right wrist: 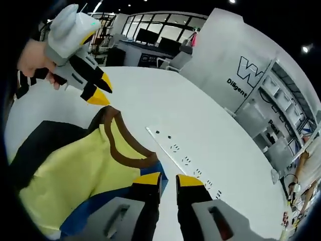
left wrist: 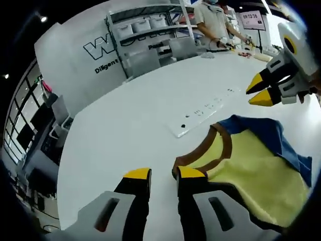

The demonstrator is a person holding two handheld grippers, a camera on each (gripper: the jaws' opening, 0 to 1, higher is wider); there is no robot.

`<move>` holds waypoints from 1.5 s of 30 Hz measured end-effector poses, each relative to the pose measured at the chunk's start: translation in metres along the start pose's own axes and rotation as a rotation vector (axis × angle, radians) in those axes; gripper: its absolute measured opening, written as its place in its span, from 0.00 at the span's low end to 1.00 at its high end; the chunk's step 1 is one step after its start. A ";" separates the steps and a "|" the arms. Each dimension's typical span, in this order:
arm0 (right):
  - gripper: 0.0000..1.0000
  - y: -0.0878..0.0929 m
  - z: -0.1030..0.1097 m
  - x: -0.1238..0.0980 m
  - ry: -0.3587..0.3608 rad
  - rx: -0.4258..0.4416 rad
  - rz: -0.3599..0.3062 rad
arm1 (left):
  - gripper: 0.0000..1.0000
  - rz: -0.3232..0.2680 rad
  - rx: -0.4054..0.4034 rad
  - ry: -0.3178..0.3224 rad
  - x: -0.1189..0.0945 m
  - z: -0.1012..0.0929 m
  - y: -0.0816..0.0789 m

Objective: Fold the garment on the visible template until the final outline fits inside the template.

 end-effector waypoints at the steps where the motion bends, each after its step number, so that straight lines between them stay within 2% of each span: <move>1: 0.05 0.000 0.001 -0.002 -0.006 0.020 -0.013 | 0.15 0.002 -0.002 0.013 -0.001 -0.001 0.002; 6: 0.03 0.003 0.004 -0.009 -0.015 0.075 -0.042 | 0.12 -0.011 -0.040 0.063 -0.008 -0.007 0.005; 7: 0.03 0.005 0.007 -0.012 -0.021 0.120 -0.059 | 0.11 -0.004 -0.072 0.098 -0.011 -0.011 0.007; 8: 0.04 0.006 0.008 -0.014 -0.023 0.136 -0.069 | 0.11 -0.010 -0.076 0.102 -0.013 -0.011 0.008; 15: 0.01 0.015 0.013 -0.031 -0.012 0.153 -0.110 | 0.08 -0.041 -0.035 0.132 -0.026 -0.024 0.011; 21: 0.00 0.016 0.020 -0.046 0.002 0.164 -0.138 | 0.07 -0.061 -0.058 0.163 -0.037 -0.034 0.010; 22: 0.00 0.015 0.021 -0.049 0.002 0.174 -0.160 | 0.07 -0.076 -0.052 0.168 -0.039 -0.035 0.009; 28: 0.00 0.021 0.030 -0.061 0.006 0.192 -0.174 | 0.07 -0.100 -0.027 0.181 -0.056 -0.040 0.014; 32: 0.00 0.018 0.030 -0.071 0.053 0.192 -0.219 | 0.06 -0.102 -0.066 0.197 -0.069 -0.043 0.016; 34: 0.00 0.019 0.035 -0.075 0.048 0.213 -0.220 | 0.06 -0.128 -0.071 0.194 -0.076 -0.045 0.016; 36: 0.00 0.020 0.038 -0.076 0.041 0.215 -0.222 | 0.06 -0.130 -0.072 0.203 -0.080 -0.046 0.017; 38: 0.00 0.023 0.041 -0.080 0.047 0.236 -0.222 | 0.05 -0.123 -0.009 0.204 -0.085 -0.049 0.019; 39: 0.00 0.021 0.040 -0.084 0.064 0.318 -0.272 | 0.05 -0.128 -0.014 0.214 -0.090 -0.053 0.020; 42: 0.00 0.025 0.048 -0.091 0.062 0.294 -0.259 | 0.06 -0.148 -0.013 0.238 -0.100 -0.062 0.020; 45: 0.00 0.029 0.054 -0.097 0.063 0.308 -0.262 | 0.06 -0.149 -0.030 0.246 -0.107 -0.068 0.023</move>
Point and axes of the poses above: the point that each gripper's makers call its tool centre point, and the gripper's own axes: x roughly forward along the fingers, z roughly to its left, y roughly out of its underside, the point moved 2 cm from there along -x, roughly backward along the fingers, and after that the axes turned 4 degrees about -y, right-handed, at the moved point
